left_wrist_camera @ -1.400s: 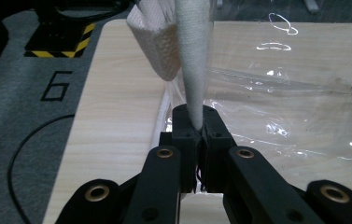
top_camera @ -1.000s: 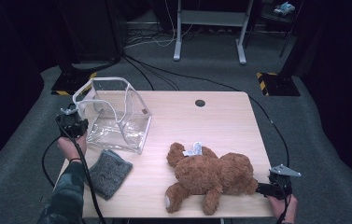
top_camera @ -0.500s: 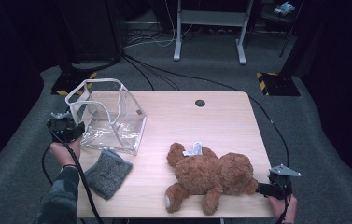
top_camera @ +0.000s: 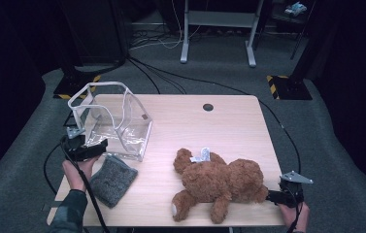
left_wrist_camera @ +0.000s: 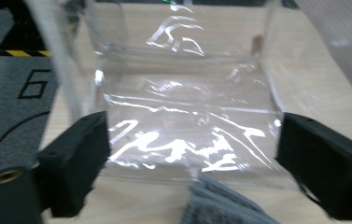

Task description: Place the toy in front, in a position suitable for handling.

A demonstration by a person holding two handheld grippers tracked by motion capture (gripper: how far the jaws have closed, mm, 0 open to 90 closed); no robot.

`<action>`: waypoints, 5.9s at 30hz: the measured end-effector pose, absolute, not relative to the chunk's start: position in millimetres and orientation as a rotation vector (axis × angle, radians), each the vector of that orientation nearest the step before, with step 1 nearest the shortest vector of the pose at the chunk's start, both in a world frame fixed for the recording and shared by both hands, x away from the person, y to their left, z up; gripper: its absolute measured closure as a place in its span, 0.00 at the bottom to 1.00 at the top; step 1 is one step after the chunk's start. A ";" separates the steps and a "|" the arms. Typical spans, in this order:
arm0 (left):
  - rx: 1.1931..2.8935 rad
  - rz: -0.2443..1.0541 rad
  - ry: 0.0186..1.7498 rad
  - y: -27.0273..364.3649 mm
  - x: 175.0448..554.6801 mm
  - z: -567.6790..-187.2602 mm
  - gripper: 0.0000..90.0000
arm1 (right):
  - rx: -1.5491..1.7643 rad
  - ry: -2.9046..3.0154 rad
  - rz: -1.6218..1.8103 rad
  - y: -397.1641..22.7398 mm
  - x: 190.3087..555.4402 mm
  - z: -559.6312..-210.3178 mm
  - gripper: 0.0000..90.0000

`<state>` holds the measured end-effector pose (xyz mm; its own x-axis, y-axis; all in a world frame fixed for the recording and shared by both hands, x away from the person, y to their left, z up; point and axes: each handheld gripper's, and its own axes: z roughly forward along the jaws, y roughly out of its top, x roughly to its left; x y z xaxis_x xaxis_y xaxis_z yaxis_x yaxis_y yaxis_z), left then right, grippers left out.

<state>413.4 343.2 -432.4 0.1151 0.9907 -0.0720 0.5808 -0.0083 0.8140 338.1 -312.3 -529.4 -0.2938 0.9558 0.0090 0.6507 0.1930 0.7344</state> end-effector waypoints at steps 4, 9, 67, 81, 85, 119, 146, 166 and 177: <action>1.713 0.691 1.508 323.8 408.0 -439.6 0.02 | 1.498 2.019 0.891 -312.3 338.1 -529.4 0.11; 1.735 0.677 1.465 307.1 405.2 -444.9 0.00 | 1.498 2.019 0.891 -312.3 338.1 -529.4 0.11; 1.847 0.726 1.291 295.0 507.9 -456.2 0.80 | 1.501 2.016 0.892 -312.0 338.3 -529.4 0.11; 1.850 0.713 1.329 297.9 534.7 -453.2 0.79 | 1.495 2.014 0.892 -312.5 338.5 -529.4 0.12; 1.844 0.725 1.334 296.7 531.4 -449.2 0.74 | 1.505 2.012 0.892 -312.1 338.0 -529.3 0.12; 1.762 0.720 1.359 296.8 535.5 -472.7 0.92 | 1.508 2.009 0.891 -312.0 337.9 -529.3 0.12; 1.761 0.657 1.460 294.8 537.5 -452.3 0.42 | 1.509 2.003 0.890 -312.4 338.3 -529.4 0.12; 1.834 0.562 1.410 292.0 491.4 -449.6 0.13 | 1.513 2.001 0.888 -312.2 338.4 -529.2 0.12; 1.855 0.526 1.401 290.9 463.9 -460.8 0.07 | 1.502 2.010 0.875 -310.5 338.9 -529.4 0.09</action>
<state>463.9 290.9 -460.8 0.3192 0.9416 -0.1077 0.6381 -0.1295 0.7590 338.9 -310.5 -529.4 -0.2828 0.9592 -0.0014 0.6527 0.1935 0.7325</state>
